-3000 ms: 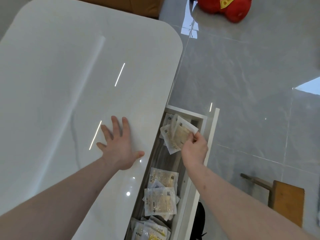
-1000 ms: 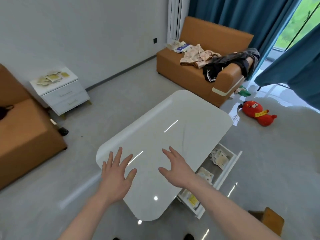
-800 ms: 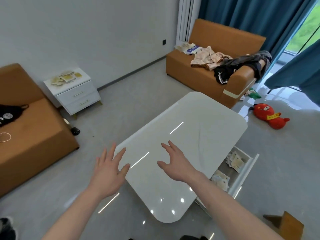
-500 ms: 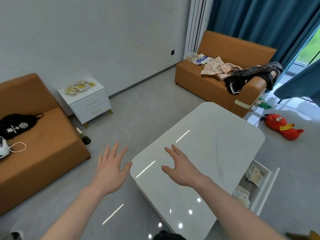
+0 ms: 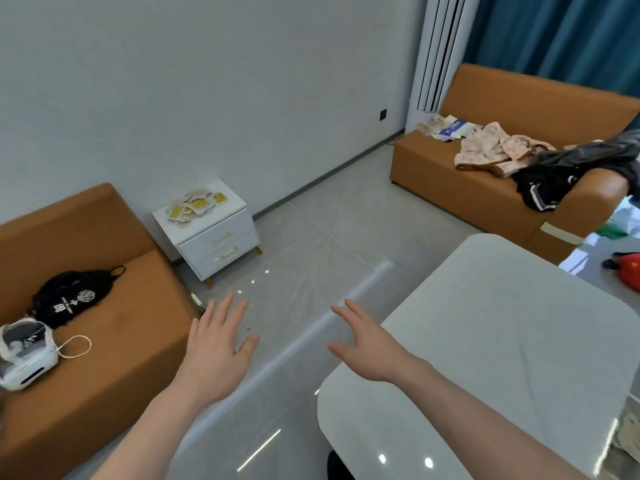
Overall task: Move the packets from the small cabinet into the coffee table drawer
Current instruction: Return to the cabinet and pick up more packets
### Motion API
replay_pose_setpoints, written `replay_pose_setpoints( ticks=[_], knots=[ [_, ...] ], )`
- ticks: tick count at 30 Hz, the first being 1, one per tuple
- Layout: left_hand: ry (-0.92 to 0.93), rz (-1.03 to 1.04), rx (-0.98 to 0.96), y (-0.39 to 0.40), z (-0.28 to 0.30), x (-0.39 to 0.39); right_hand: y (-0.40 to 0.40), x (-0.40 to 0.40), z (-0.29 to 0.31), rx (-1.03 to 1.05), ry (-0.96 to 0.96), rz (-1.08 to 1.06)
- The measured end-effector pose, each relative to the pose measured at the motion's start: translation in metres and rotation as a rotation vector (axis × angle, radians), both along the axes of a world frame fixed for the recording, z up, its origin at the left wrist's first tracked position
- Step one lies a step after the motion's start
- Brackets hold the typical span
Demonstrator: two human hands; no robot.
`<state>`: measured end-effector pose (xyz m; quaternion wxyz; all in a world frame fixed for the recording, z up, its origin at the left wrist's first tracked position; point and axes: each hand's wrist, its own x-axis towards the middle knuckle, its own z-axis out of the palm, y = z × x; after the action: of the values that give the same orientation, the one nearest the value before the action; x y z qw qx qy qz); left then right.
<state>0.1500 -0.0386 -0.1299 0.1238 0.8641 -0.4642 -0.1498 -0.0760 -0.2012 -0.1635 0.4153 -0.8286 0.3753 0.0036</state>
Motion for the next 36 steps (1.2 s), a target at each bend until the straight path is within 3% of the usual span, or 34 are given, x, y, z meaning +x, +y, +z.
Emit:
replay_pose_setpoints(
  ticks=[11,19,27,36],
  knots=[
    [0.072,0.151,-0.058,-0.034,-0.011,0.173,-0.088,0.199,0.016,-0.048,0.022,0.089],
    [0.097,0.109,-0.079,-0.067,-0.022,0.321,-0.115,0.320,0.027,-0.058,-0.001,0.019],
    [0.115,0.029,-0.039,-0.140,-0.027,0.446,-0.153,0.410,0.022,-0.049,0.003,-0.060],
    [0.137,0.041,0.011,-0.234,-0.057,0.564,-0.256,0.535,-0.002,-0.014,0.050,-0.022]
  ],
)
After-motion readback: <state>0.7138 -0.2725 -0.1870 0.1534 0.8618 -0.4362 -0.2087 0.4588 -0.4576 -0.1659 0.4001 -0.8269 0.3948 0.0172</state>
